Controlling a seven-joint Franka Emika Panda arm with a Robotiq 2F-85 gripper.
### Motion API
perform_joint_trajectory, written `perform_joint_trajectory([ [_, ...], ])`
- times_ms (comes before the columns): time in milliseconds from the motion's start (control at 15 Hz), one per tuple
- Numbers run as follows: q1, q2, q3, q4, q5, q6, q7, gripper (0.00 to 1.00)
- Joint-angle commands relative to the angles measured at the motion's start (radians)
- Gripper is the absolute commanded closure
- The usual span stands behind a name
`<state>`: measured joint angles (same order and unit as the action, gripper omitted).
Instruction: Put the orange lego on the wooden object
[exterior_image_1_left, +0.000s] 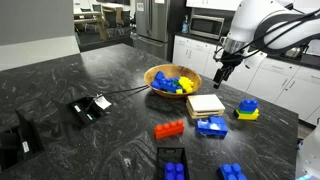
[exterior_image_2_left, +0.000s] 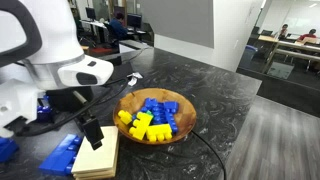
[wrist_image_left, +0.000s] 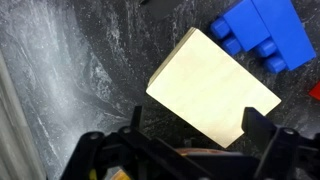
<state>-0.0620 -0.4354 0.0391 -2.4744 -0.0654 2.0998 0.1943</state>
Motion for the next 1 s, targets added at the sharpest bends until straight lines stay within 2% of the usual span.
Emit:
perform_joint_trajectory([
  [0, 0.003, 0.0, -0.003, 0.002, -0.001, -0.002, 0.001, 0.0],
  [333, 0.034, 0.051, 0.036, 0.014, -0.052, 0.024, -0.012, 0.0],
  [933, 0.046, 0.038, 0.02, 0.005, -0.034, 0.019, -0.028, 0.0],
])
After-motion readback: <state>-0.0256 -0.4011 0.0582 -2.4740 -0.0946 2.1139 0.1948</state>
